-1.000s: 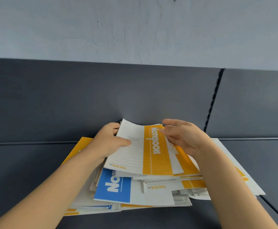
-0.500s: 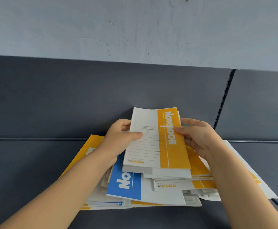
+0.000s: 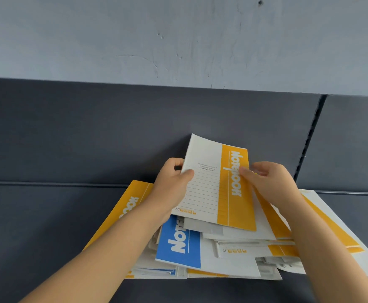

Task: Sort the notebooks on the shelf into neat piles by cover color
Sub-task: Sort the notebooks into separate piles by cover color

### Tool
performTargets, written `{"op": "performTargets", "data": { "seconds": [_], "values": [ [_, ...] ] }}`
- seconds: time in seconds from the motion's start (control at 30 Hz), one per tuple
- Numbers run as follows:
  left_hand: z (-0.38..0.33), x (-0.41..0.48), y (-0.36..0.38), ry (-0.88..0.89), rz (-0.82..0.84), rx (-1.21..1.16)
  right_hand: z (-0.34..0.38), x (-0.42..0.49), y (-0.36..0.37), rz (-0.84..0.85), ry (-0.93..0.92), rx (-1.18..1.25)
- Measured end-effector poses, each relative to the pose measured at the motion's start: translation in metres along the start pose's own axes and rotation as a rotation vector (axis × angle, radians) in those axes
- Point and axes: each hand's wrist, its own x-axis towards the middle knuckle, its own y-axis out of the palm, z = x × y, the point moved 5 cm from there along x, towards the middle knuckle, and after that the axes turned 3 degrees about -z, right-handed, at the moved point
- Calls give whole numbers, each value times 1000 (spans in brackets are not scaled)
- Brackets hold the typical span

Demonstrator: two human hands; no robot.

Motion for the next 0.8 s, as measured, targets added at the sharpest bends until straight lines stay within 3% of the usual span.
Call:
{"op": "performTargets", "data": {
  "seconds": [0.1,0.27,0.43,0.5,0.8],
  "values": [
    [0,1,-3,-21,8,-17,4,-3,10,112,-14,-176],
    [-11,3,-16,-4,65,76,5,-7,3,44,-30,-139],
    [-23,-1,-29,-75,81,-11,28,-20,9,153,52,394],
    [-28,-2,-41,-83,103,0,41,-27,18,182,90,455],
    [-19,-19,-210,-17,105,324,170,-101,125,387,-63,451]
  ]
}}
